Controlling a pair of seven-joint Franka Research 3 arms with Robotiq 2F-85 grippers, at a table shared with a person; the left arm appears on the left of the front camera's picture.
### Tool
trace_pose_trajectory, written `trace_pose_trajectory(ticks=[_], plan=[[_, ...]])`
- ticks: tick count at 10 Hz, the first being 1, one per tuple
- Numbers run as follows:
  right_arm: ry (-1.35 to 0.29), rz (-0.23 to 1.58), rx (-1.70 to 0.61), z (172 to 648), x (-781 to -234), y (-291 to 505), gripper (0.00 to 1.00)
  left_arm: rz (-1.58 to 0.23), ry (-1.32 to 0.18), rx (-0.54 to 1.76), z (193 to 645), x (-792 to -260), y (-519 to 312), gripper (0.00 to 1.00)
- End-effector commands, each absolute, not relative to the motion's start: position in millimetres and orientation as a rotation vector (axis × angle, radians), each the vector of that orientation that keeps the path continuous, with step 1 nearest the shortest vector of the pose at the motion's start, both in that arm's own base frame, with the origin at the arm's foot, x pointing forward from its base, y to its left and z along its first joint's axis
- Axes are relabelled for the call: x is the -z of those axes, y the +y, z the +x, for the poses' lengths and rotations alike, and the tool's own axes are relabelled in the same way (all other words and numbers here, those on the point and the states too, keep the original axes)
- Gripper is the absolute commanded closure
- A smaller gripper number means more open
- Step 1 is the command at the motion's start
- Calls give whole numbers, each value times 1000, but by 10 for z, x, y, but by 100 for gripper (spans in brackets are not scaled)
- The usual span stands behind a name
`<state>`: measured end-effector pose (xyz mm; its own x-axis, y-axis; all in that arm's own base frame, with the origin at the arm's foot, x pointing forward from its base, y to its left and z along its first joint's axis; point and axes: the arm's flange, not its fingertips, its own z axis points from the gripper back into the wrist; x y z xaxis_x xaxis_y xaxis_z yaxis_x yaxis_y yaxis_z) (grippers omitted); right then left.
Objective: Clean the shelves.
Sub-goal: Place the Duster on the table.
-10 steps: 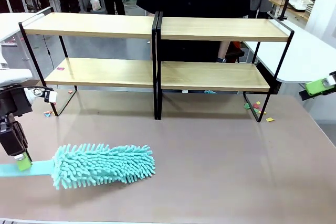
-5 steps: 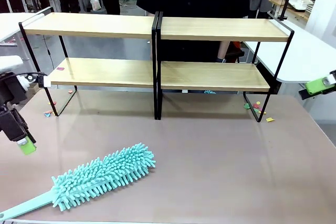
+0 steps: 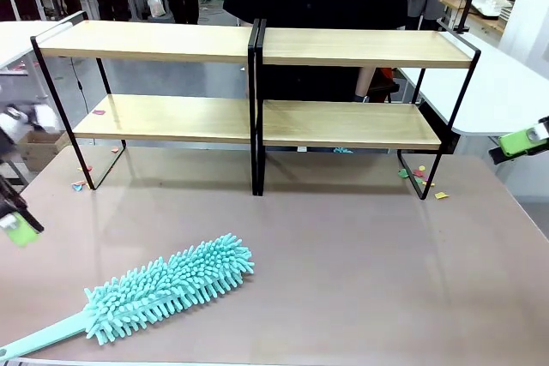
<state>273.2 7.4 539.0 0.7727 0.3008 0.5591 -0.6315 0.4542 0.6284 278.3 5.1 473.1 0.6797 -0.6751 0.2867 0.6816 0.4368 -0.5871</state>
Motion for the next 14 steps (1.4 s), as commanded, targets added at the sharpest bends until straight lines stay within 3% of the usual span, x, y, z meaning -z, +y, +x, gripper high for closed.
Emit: trace_pose_trajectory(ticks=[1, 2, 3, 5, 6, 14], plan=[[-295, 904, -559, 2811, -5316, 90, 0, -1241, -176, 682, 2597, -5052, 468, 0], [-231, 982, -467, 2874, -5243, 80, 0, -1417, -300, 596, 2551, -5077, 648, 0], [-192, 1054, -317, 2946, -5184, 60, 0, -1485, -407, 485, 2526, -5054, 744, 0], [-239, 1109, -94, 3000, -5158, -19, 0, -1538, -365, 367, 2607, -4993, 775, 0], [-200, 1021, -346, 2925, -5059, 25, 0, -1335, -262, 599, 2438, -5128, 877, 0], [-200, 1021, -346, 2925, -5059, 25, 0, -1335, -262, 599, 2438, -5128, 877, 0]])
